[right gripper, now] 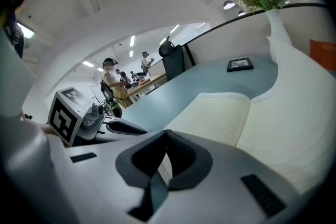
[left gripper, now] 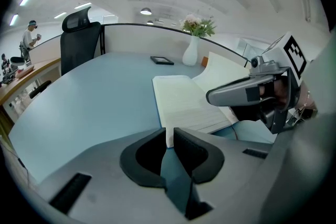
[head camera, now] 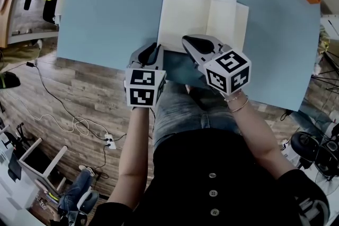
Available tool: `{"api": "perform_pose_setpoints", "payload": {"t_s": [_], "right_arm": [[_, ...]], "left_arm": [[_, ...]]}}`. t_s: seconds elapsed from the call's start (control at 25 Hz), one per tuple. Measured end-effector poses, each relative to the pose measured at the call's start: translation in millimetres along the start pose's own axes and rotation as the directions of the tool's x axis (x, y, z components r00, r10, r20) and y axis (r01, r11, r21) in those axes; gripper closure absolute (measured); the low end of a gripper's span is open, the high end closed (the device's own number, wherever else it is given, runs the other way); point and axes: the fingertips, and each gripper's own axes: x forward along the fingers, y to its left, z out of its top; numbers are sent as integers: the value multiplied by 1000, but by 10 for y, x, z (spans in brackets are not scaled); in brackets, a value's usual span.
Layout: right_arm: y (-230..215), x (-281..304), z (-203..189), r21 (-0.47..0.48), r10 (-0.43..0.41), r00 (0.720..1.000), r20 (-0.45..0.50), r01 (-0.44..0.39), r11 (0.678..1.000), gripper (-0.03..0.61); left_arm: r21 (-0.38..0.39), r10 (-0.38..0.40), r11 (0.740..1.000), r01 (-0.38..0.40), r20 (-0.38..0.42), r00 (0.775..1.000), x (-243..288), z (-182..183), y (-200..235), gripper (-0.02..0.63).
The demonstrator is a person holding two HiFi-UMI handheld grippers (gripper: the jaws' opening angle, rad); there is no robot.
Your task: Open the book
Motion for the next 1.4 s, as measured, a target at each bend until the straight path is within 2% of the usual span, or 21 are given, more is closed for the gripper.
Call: {"api": "perform_pose_setpoints", "payload": {"t_s": [0.88, 1.4], "right_arm": [[-175, -498, 144, 5, -100, 990, 98, 100, 995, 577], [-211, -957, 350, 9, -178, 965, 194, 180, 984, 577]], "left_arm": [[76, -86, 994, 77, 117, 989, -138, 544, -457, 578], [122, -185, 979, 164, 190, 964, -221, 909, -851, 580]]}}
